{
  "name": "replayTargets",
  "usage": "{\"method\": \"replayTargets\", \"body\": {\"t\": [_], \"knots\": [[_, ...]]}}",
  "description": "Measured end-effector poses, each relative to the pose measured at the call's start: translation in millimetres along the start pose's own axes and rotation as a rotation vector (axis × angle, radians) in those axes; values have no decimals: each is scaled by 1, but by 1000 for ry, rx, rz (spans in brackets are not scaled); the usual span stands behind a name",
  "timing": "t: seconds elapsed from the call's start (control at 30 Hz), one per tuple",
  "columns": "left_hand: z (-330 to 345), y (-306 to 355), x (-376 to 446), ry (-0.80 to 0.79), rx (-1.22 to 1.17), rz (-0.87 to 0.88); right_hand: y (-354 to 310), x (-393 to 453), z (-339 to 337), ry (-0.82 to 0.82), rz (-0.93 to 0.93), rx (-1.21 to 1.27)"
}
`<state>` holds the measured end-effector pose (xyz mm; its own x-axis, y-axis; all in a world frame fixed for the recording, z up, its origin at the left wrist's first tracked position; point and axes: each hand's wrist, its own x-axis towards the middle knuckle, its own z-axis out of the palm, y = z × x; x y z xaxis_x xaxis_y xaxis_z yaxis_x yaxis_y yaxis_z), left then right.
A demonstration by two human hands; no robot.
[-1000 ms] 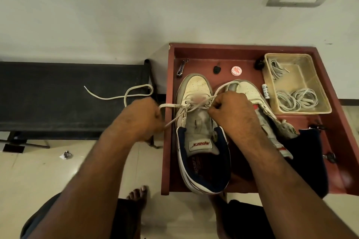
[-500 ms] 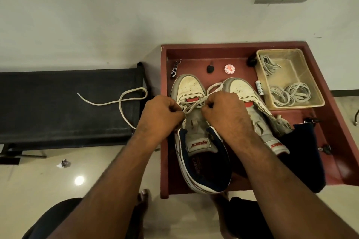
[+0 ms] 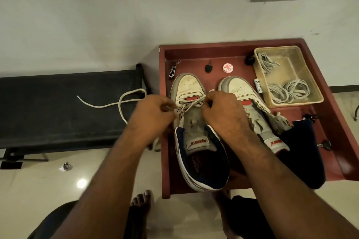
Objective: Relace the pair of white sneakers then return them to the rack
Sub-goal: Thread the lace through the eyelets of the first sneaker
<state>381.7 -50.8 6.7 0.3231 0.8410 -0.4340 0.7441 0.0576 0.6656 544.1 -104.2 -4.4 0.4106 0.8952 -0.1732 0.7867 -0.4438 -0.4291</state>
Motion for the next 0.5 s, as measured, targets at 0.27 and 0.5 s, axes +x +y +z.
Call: {"method": "replayTargets", "body": {"t": [0.27,0.5], "knots": [[2,5,6,35,17,23,3,2,3,-4,8,18],[-68,-7,-17,-335,324,-164,6,2,5,61,25,56]]}}
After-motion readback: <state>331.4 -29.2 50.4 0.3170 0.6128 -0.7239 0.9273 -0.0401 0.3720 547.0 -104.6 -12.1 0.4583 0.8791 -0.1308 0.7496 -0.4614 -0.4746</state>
